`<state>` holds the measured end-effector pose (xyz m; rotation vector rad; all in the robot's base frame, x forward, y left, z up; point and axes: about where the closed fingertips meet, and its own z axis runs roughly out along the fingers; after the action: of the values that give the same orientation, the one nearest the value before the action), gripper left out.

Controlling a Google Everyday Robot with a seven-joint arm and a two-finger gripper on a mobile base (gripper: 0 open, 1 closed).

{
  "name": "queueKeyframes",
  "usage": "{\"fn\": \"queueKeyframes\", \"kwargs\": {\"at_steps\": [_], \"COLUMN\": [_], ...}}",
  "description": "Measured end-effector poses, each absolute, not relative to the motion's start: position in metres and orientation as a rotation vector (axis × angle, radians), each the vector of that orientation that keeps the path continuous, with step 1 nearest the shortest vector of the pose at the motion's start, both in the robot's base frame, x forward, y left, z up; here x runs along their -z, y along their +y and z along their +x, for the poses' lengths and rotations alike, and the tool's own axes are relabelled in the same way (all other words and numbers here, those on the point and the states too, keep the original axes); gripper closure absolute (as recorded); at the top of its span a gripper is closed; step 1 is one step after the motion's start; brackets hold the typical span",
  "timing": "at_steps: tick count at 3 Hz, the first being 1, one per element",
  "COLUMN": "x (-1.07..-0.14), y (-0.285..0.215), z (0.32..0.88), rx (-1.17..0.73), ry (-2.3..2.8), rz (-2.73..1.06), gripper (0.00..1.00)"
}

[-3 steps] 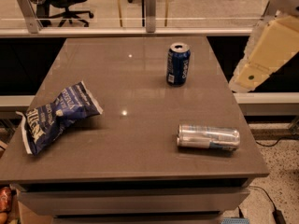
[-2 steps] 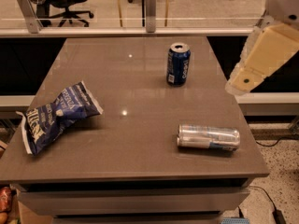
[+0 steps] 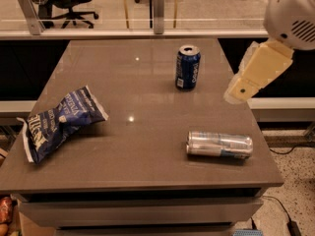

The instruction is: Move pepsi can near blue chip bag

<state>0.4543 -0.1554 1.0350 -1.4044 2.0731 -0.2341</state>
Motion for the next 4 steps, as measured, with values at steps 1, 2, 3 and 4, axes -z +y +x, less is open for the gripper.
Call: {"fn": "queueKeyframes", "kwargs": {"at_steps": [1, 2, 3, 4], "x": [-1.018, -1.004, -0.989, -0.977], "y": [-0.154, -0.154, -0.154, -0.152], "z": [0.468, 0.479, 0.491, 0.507], "rx": [0.199, 0.170, 0.143, 0.132], "ry": [2.089, 2.099, 2.102, 2.092], "rz": [-1.378, -1.357, -1.341, -1.329], "gripper": [0.00, 0.00, 0.00, 0.00]}}
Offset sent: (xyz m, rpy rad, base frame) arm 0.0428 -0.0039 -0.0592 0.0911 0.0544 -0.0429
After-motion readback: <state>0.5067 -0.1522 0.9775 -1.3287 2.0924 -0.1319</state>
